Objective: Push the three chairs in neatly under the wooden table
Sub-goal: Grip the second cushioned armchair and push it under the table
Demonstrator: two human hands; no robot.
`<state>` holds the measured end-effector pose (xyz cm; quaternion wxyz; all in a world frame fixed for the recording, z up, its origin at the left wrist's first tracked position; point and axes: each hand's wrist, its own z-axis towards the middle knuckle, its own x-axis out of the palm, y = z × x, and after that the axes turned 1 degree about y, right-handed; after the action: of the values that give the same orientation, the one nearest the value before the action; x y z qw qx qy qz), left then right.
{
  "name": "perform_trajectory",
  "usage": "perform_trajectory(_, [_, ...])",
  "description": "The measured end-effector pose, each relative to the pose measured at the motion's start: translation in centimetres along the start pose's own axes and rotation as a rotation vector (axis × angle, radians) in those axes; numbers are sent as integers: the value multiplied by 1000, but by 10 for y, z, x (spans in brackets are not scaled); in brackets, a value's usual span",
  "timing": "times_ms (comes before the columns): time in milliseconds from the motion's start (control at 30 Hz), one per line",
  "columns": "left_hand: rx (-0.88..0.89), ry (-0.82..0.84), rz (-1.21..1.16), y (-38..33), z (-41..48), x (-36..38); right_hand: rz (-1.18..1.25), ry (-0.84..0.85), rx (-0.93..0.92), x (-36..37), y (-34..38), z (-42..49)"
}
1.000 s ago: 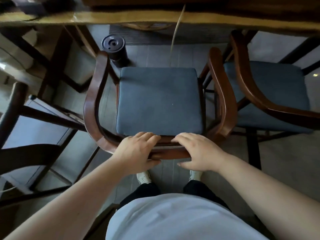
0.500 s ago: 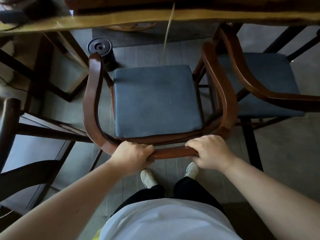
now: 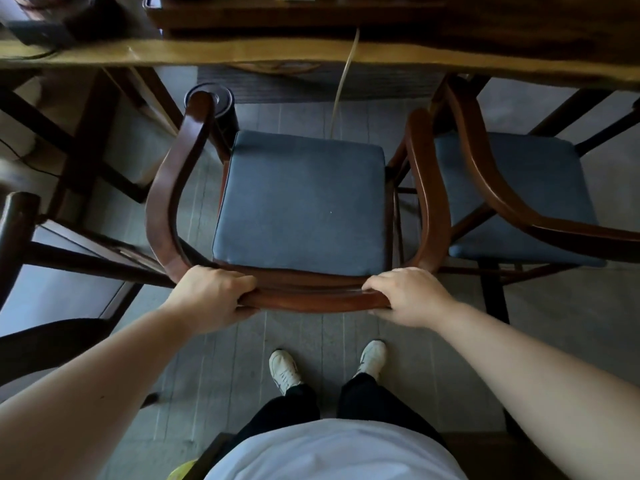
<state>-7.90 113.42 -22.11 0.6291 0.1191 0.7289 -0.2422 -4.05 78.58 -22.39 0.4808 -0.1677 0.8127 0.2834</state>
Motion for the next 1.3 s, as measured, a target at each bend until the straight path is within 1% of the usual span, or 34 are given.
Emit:
perform_trajectory(100, [-36, -9, -12, -6, 0, 0, -135, 49, -103, -5, -10, 6])
perform_trajectory(233, [-140, -9, -18, -24, 15, 5, -93, 47, -30, -15, -31, 4])
perform_trajectory(300, [-154, -18, -39, -32, 26, 8, -73, 44, 1, -24, -43, 4])
perform_trajectory(367, [-132, -19, -29, -35, 39, 8, -62, 42, 23, -32, -53, 4])
perform_trajectory(533, [23, -18, 35, -29, 59, 3, -35, 39, 74, -42, -64, 7])
perform_trajectory(633, [53, -35, 37, -21, 67, -5, 15, 30, 100, -50, -65, 12])
perform_trajectory(767, [82, -49, 34, -12, 71, -13, 6, 7, 119, -52, -60, 19])
perform_trajectory(967, [28, -12, 47, 4, 67, -7, -7, -2, 119, -37, -48, 25])
perform_trajectory(1200, [-11, -48, 41, -16, 91, -6, 32, 60, 171, -58, -70, 25])
perform_trajectory(1300, [-61, -16, -6, -24, 102, -6, 68, 64, 206, -64, -80, 26])
